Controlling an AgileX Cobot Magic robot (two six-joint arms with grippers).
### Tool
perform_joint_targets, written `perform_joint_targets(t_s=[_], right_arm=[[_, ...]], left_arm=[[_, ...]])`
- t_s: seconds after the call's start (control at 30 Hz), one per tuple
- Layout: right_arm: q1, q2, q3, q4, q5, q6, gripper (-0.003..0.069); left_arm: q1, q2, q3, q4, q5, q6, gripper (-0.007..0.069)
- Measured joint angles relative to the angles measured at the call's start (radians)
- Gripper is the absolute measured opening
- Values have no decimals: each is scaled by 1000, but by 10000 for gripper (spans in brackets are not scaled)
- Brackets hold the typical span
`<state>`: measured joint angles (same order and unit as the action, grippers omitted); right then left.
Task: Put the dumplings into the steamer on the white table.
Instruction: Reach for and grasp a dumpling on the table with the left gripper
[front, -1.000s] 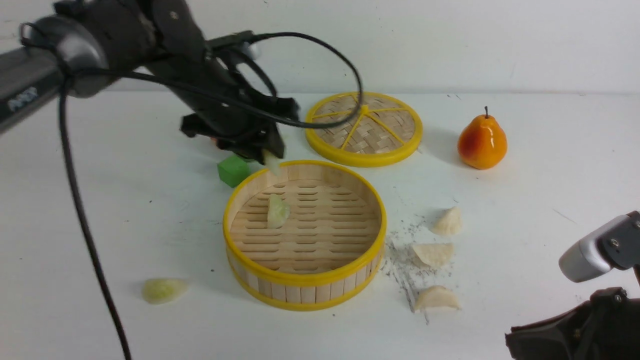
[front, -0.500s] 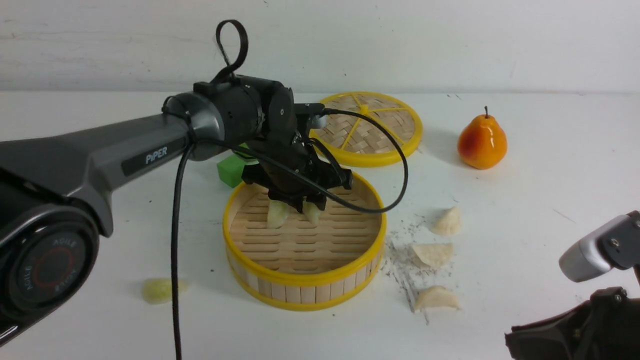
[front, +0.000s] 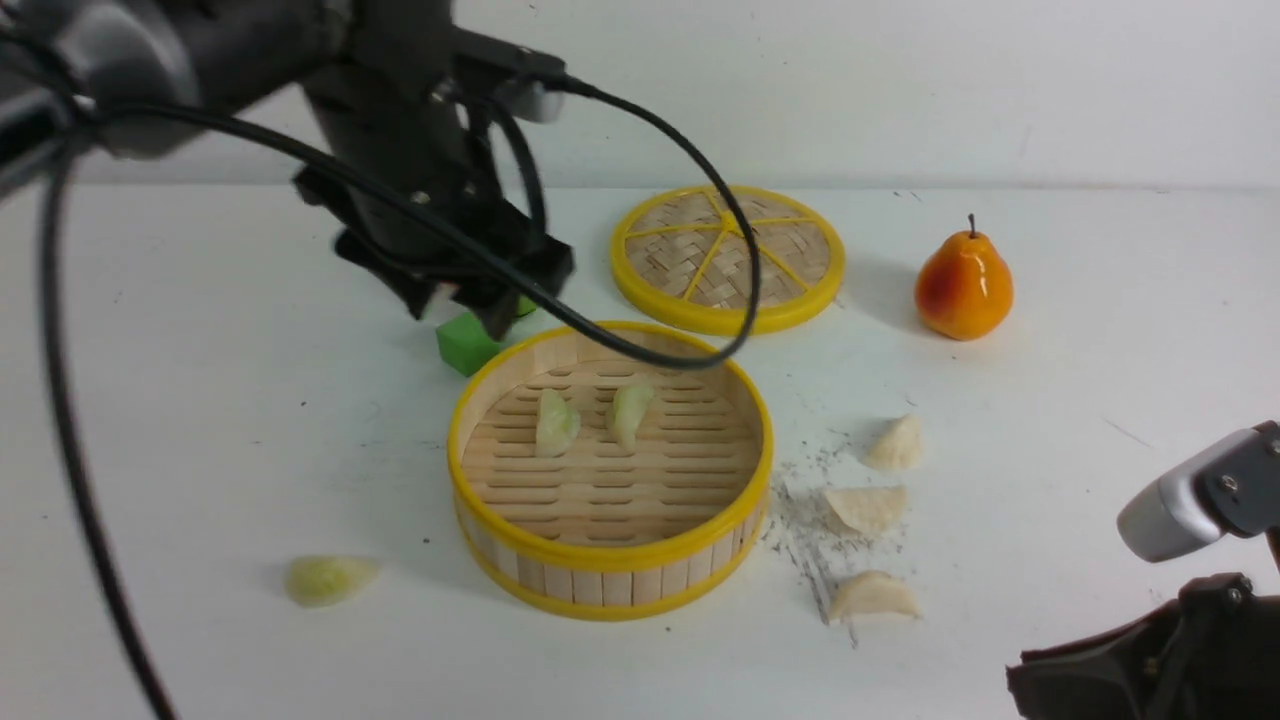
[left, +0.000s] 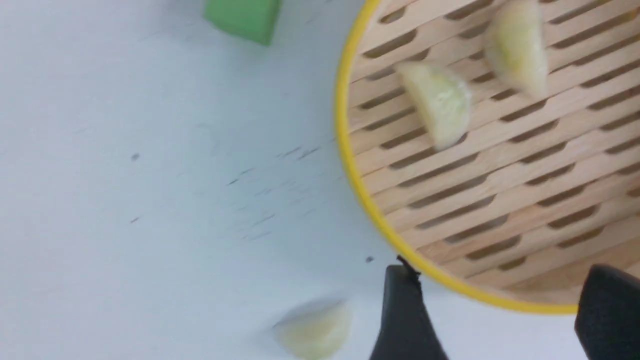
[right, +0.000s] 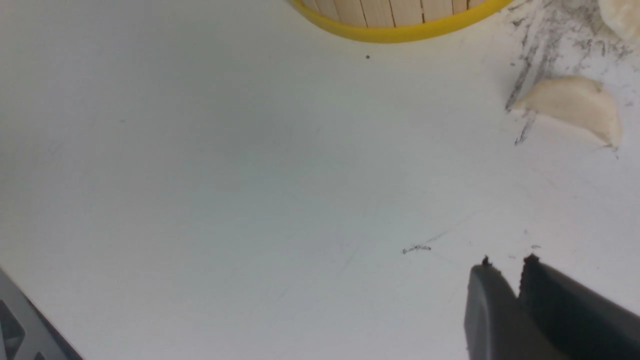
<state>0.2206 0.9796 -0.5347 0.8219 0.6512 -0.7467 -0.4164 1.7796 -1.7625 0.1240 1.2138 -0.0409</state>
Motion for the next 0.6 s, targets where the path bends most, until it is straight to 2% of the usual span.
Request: perform_joint_targets(t_s=[0.1, 0.13, 0.2, 0.33, 0.47, 0.6], right_arm=[[0, 0, 0, 1, 1, 0, 94], [0, 0, 0, 5, 6, 0, 94], [0, 0, 0, 6, 9, 0, 95], [0, 0, 0, 15, 10, 0, 95], [0, 0, 0, 16, 14, 0, 95], [0, 0, 0, 17, 17, 0, 95]], left_arm=[[60, -30, 87, -32, 9, 23, 439], [111, -31, 169, -55, 10, 47, 439], [151, -18, 276, -65, -28, 82, 439], [163, 8, 422, -76, -158, 220, 439], [163, 63, 492, -87, -231, 439, 437], [163, 119, 489, -70, -308, 493, 398]])
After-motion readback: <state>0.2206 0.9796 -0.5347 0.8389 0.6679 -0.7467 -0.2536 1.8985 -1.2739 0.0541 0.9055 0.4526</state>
